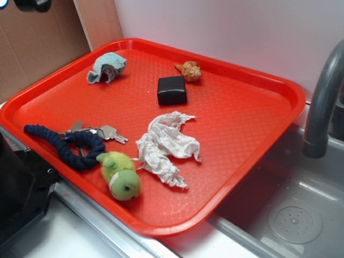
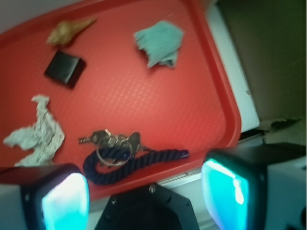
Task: Grab the blue cloth.
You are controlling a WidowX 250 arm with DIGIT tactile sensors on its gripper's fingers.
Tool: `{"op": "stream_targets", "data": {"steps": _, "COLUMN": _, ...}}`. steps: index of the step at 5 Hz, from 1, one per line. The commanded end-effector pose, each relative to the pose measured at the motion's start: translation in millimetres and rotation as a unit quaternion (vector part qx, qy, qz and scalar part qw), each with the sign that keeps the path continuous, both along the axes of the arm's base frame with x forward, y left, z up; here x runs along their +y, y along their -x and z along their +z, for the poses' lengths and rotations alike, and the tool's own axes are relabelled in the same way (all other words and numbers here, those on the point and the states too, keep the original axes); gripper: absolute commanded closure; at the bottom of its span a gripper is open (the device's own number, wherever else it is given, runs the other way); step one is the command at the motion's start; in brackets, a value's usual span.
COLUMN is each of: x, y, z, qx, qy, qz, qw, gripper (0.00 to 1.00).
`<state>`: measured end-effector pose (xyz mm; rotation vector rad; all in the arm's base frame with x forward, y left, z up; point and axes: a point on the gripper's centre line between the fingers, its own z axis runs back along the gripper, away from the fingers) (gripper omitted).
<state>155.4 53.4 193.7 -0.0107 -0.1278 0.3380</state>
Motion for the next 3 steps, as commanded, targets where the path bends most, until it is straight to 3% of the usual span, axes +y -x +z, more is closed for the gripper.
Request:
{"op": "stream_targets", "data": {"steps": 1, "x": 4.9, "y": -2.4, "z": 7.4, "qx": -0.013, "qy": -0.006, "qz": 0.005, "qw": 1.000, "gripper": 0.00}}
{"op": "stream_targets", "data": {"steps": 2, "x": 4.9, "y": -2.4, "z": 7.4, "qx": -0.013, "qy": -0.006, "qz": 0.005, "qw": 1.000, "gripper": 0.00}}
{"op": "stream_targets", "data": {"steps": 3, "x": 26.3, "y": -41.5, "z": -28.5, "qx": -0.008, "qy": -0.037, "qz": 0.129, "qw": 0.991, "gripper": 0.00}}
